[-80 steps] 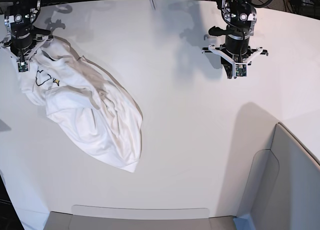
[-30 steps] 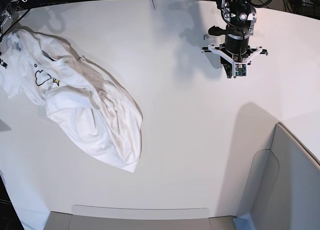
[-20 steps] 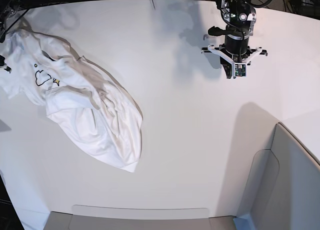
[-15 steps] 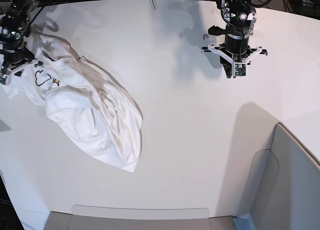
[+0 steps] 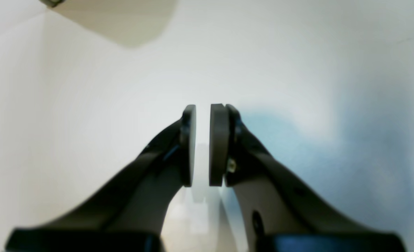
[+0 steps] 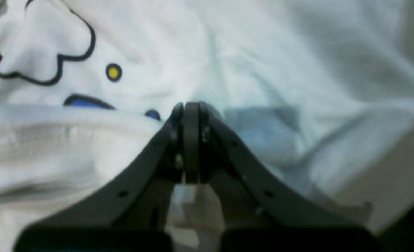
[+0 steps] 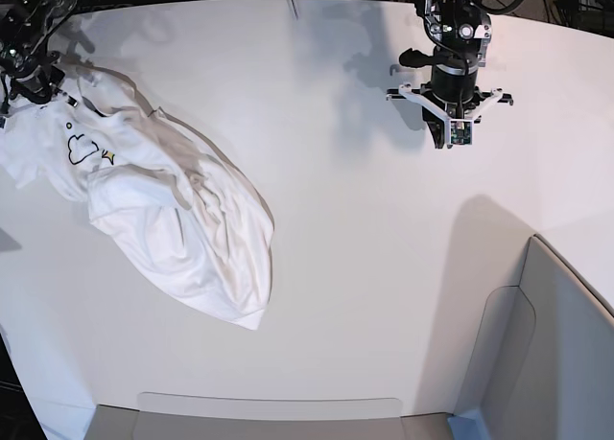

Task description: Layout the t-shirt on the table in an organized manner, then fold the t-shirt properly

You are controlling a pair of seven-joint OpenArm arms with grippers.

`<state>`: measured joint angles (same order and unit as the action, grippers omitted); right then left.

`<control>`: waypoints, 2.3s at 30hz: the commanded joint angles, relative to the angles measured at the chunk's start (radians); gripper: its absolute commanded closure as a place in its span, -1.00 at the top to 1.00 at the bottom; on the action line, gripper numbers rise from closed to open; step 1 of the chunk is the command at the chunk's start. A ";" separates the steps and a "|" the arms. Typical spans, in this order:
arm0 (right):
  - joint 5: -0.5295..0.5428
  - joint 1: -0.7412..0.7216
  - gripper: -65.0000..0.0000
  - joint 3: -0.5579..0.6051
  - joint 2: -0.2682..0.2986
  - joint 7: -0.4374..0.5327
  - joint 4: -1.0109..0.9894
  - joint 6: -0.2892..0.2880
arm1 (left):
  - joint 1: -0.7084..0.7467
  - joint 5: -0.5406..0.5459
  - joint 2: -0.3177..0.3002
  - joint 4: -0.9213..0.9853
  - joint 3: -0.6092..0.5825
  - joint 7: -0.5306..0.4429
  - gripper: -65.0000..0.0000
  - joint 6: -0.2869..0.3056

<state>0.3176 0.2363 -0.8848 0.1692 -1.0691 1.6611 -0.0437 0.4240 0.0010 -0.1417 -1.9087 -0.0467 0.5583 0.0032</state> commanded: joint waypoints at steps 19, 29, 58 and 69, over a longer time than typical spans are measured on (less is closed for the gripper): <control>-0.005 -0.492 -1.00 0.206 0.323 0.102 -0.678 0.008 | 0.019 -0.003 -0.005 -0.016 0.001 -0.024 -0.73 -0.004; -0.191 -0.871 -1.00 0.576 0.335 0.455 -1.085 0.009 | 0.019 -0.003 -0.005 -0.019 0.005 -0.024 -0.73 -0.004; 0.407 0.031 -0.81 0.068 0.165 -0.167 0.184 -0.002 | -0.320 -0.002 -0.005 -0.099 -0.147 0.256 -0.73 0.136; 0.550 0.179 -0.81 0.006 0.165 -0.171 0.184 -0.002 | -0.492 -0.008 0.023 -0.111 -0.471 0.374 -0.73 0.251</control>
<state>0.8539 0.4137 -0.8703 0.3130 -1.2495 1.8275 -0.0471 -0.0586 -0.0067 -0.1204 -1.9991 -0.5198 0.9482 0.2523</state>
